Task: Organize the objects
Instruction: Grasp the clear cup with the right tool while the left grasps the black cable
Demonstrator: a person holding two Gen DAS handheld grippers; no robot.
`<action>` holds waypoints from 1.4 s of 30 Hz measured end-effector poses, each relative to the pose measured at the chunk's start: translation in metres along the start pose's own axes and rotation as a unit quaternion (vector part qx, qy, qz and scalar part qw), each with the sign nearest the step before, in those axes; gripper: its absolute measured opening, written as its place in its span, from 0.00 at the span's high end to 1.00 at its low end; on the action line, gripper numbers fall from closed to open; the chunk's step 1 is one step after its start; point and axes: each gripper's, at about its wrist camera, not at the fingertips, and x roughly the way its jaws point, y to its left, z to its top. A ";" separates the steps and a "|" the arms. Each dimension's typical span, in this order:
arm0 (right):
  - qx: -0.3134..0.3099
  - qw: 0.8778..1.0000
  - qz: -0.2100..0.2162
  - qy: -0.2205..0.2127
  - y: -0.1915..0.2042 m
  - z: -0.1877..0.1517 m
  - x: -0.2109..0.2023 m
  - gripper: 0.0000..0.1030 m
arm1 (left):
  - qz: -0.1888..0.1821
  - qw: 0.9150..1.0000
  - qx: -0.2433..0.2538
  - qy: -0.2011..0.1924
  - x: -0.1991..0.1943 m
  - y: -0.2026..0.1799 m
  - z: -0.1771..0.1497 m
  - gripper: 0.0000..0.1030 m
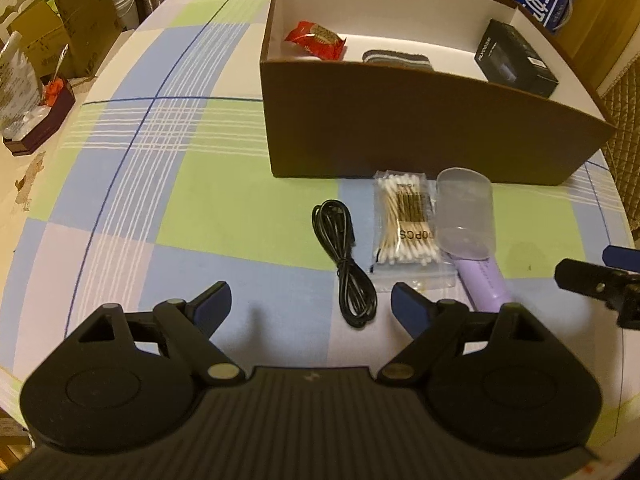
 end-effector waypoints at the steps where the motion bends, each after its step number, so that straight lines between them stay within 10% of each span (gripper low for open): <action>1: 0.002 1.000 -0.002 0.000 -0.001 0.000 0.002 0.02 | -0.002 1.000 -0.001 0.001 0.003 0.001 0.000 0.18; 24: 0.024 1.000 -0.006 -0.014 -0.002 0.019 0.019 0.02 | -0.021 1.000 0.013 -0.012 0.057 -0.005 0.024 0.77; 42: 0.123 0.987 0.103 0.018 0.002 0.035 0.076 0.43 | 0.012 1.000 -0.025 -0.013 0.040 0.060 0.005 0.79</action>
